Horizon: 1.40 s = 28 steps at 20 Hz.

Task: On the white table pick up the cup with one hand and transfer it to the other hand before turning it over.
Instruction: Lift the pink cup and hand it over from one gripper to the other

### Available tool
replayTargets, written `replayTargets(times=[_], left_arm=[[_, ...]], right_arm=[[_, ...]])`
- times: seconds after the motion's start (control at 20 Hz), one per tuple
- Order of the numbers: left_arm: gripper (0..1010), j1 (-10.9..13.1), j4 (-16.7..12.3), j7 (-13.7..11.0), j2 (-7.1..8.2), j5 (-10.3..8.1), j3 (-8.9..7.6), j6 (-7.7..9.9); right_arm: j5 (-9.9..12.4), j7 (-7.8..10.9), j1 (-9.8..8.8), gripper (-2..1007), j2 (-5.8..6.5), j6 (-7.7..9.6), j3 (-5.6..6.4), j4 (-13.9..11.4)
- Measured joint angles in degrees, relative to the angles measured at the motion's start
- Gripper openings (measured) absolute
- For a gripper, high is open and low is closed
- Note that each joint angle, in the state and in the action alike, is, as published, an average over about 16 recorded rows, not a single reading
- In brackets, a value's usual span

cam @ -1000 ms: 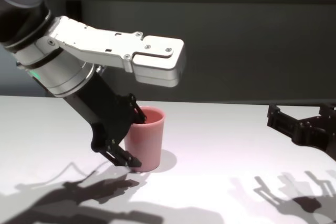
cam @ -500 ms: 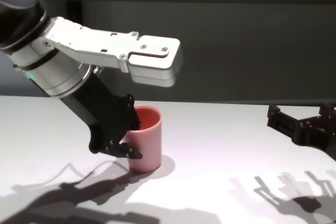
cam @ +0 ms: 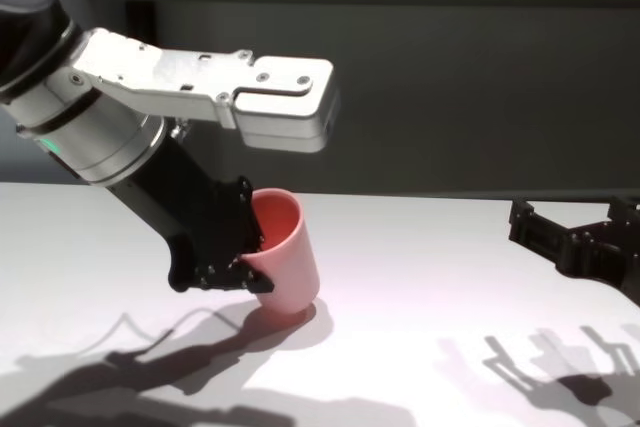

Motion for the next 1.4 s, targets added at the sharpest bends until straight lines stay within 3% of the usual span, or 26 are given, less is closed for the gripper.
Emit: replayTargets(times=[0.25, 0.45, 0.9, 1.4], left_arm=[[49, 1.5, -0.1, 1.6, 0.25, -3.31, -2.04, -0.51], [49, 3.3, 0.1, 3.7, 0.18, -7.26, -4.56, -1.52], [49, 8.1, 1.4, 8.4, -1.2, -18.59, -11.33, -5.08], [49, 11.4, 3.9, 10.6, -4.25, -30.65, -17.2, -9.85]], right_arm=[[0.0, 0.0, 0.0, 1004, 0.0, 0.0, 0.0, 0.0], [0.0, 0.0, 0.0, 1004, 0.0, 0.0, 0.0, 0.0], [0.0, 0.0, 0.0, 1004, 0.0, 0.0, 0.0, 0.0], [0.0, 0.0, 0.0, 1004, 0.0, 0.0, 0.0, 0.0]])
